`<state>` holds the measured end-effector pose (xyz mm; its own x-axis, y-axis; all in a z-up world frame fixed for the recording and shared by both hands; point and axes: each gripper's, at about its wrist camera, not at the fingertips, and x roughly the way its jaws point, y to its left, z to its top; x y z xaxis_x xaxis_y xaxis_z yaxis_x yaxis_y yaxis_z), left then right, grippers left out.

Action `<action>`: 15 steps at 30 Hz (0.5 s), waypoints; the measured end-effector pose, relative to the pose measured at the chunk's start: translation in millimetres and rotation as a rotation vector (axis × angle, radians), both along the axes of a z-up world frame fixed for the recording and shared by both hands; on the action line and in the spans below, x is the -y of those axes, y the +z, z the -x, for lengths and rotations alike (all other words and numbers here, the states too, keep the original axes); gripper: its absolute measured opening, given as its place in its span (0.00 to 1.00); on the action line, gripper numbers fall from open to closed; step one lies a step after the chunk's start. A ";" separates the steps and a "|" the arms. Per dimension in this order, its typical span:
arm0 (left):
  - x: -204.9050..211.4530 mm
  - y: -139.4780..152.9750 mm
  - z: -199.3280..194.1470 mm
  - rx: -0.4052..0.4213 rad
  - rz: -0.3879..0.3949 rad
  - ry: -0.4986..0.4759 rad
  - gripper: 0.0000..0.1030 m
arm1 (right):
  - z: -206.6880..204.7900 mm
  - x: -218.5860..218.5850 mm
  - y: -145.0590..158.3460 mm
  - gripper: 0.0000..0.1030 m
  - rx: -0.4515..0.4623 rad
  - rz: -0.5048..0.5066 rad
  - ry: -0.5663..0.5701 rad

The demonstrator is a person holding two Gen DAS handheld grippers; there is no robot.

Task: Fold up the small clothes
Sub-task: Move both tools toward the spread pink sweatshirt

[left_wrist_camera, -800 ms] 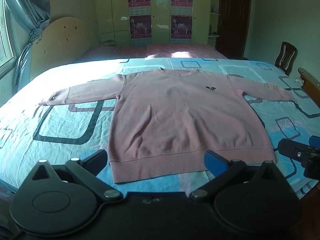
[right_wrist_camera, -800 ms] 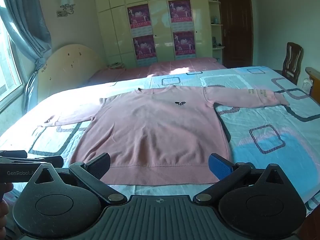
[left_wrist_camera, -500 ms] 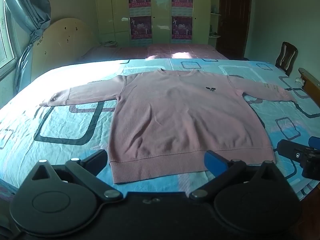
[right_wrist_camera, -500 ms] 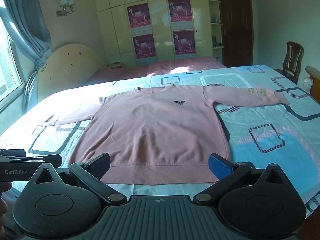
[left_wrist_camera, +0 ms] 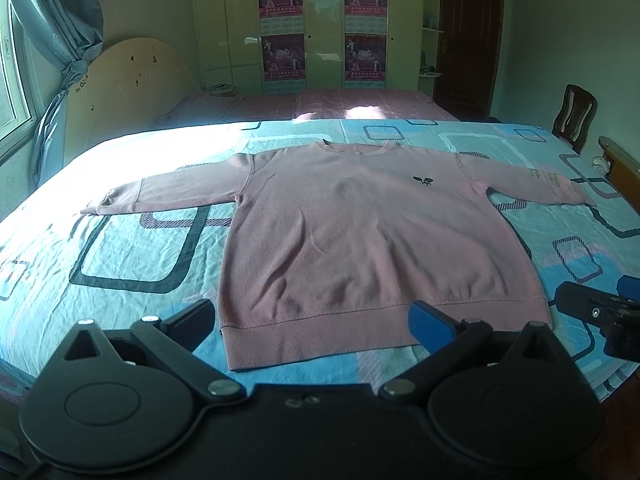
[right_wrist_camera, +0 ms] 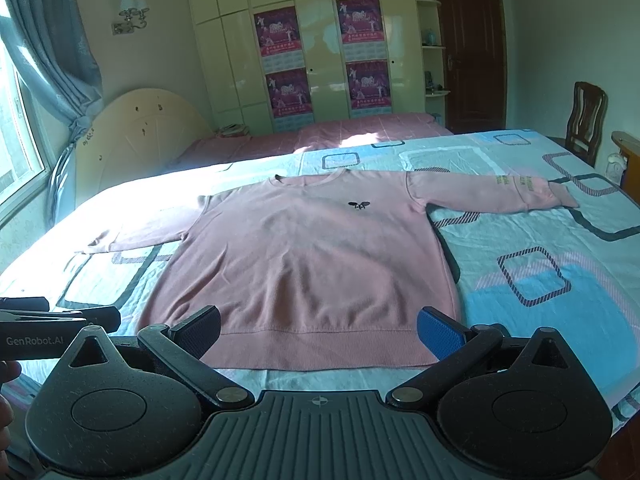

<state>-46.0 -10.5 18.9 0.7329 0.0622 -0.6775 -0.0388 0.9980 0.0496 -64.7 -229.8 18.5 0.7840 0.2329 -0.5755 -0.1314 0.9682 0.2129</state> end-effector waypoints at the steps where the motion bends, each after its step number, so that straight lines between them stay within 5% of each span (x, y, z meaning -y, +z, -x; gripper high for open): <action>1: 0.2 0.0 -0.3 0.000 -0.001 0.000 1.00 | -0.2 0.0 0.0 1.00 -0.002 0.000 -0.002; 15: -1.1 -4.3 -8.2 -0.002 -0.001 0.014 1.00 | -12.1 0.6 -11.3 1.00 -0.001 0.054 -0.009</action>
<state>-37.8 -9.5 14.6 0.7304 0.0730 -0.6791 -0.0525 0.9973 0.0508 -52.6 -230.5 7.2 0.7855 0.1951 -0.5874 -0.1230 0.9793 0.1608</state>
